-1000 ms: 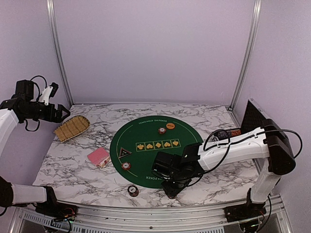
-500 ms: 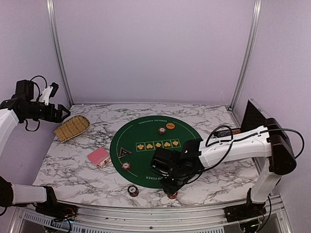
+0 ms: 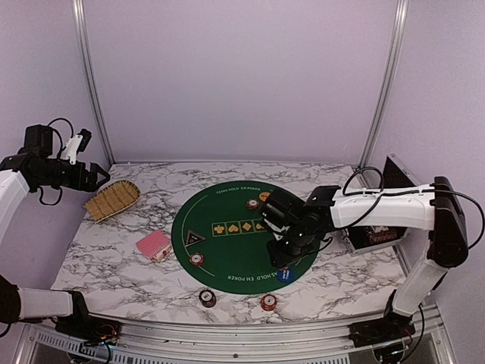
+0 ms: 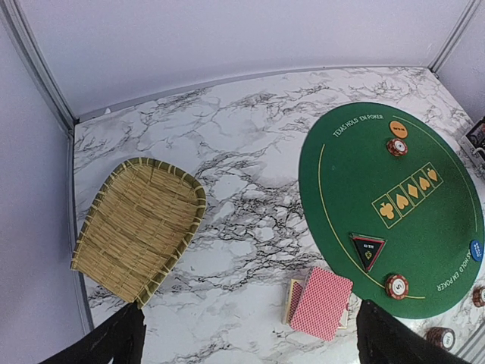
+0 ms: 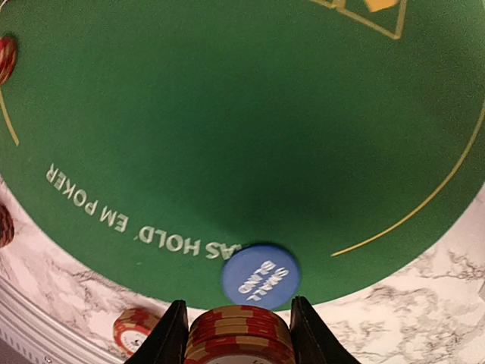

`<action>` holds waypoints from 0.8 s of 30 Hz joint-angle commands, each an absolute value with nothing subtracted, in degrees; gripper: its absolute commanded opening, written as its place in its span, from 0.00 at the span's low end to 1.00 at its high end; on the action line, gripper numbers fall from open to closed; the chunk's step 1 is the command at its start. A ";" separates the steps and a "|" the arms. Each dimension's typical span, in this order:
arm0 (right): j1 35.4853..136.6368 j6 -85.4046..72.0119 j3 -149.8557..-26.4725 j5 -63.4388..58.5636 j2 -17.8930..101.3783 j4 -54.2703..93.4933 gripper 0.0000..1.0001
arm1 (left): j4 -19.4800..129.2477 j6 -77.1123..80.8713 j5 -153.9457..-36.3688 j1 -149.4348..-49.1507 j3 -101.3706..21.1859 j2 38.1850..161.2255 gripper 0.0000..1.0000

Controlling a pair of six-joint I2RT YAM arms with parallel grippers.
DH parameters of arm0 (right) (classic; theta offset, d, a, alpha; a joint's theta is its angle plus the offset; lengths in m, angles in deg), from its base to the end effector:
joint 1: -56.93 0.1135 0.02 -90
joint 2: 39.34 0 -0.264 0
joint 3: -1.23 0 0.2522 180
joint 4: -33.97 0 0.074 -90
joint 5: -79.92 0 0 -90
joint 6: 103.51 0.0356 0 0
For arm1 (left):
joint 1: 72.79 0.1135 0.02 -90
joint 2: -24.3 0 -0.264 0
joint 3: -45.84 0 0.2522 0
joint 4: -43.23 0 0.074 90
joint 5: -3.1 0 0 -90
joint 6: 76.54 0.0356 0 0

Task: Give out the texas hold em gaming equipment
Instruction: Place the poker chips pile in the small blind area.

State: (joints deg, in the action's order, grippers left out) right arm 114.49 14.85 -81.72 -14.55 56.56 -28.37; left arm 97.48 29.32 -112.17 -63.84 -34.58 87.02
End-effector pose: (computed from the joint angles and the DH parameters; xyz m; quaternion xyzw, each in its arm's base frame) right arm 0.1744 0.2692 0.2137 -0.2450 0.9603 0.0589 0.1200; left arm 0.2242 0.0199 0.3616 0.1507 0.8640 -0.0965 0.4705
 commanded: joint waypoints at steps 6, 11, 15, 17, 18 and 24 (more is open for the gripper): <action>104.36 11.63 -75.74 -15.85 53.37 -23.34 0.30 | 98.66 29.72 -112.99 -63.56 -35.86 86.55 0.99; 101.29 11.31 -71.53 -14.55 53.10 -19.65 0.31 | 98.66 29.85 -113.15 -63.56 -35.95 87.03 0.99; 100.27 11.05 -69.88 -14.00 53.90 -17.60 0.32 | 98.70 29.81 -113.36 -63.56 -35.88 87.22 0.99; 100.08 10.86 -69.75 -13.90 54.77 -16.88 0.32 | 98.71 29.81 -113.44 -63.56 -35.95 87.36 0.99; 99.93 10.84 -69.75 -13.76 55.16 -16.55 0.32 | 98.69 29.85 -113.54 -63.56 -35.91 87.40 0.99; 99.61 10.49 -69.92 -13.28 56.57 -15.24 0.33 | 98.65 30.03 -113.29 -63.56 -35.87 87.25 0.99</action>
